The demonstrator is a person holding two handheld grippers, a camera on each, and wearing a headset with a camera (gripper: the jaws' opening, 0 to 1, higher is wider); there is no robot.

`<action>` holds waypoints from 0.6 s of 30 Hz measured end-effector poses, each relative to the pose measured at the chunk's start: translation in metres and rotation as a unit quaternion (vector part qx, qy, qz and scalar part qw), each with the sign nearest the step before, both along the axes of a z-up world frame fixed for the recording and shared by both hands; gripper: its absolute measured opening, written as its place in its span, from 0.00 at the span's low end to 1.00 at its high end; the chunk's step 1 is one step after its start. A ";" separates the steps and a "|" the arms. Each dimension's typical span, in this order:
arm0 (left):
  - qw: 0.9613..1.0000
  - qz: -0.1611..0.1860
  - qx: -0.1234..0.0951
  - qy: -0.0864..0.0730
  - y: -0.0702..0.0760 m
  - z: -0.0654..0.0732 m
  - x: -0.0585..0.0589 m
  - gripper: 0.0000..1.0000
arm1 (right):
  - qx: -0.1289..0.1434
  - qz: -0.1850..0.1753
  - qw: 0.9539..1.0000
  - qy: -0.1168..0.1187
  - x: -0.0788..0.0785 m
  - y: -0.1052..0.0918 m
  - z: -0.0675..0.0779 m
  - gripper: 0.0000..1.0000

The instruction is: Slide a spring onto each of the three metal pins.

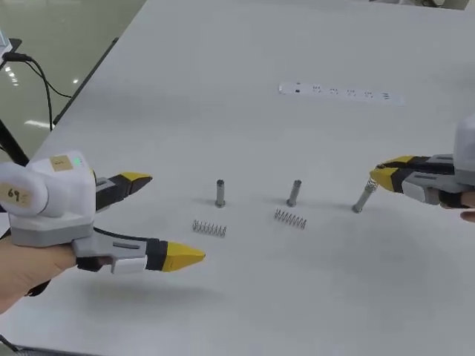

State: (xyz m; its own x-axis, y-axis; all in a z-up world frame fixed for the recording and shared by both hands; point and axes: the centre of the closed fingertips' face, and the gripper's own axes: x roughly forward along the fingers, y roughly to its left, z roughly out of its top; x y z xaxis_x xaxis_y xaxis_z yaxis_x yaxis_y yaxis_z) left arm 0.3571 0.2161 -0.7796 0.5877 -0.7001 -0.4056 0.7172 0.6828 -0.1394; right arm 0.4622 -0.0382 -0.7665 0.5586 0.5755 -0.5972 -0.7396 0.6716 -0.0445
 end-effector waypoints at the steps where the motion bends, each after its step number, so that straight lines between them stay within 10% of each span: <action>1: 1.000 0.000 0.000 0.000 0.000 0.000 0.000 0.98 | -0.001 0.000 1.000 0.001 -0.001 0.000 -0.002 0.08; 18: 1.000 0.004 -0.003 0.002 -0.001 0.001 -0.001 0.98 | -0.028 -0.011 0.999 0.041 -0.008 -0.004 -0.046 0.08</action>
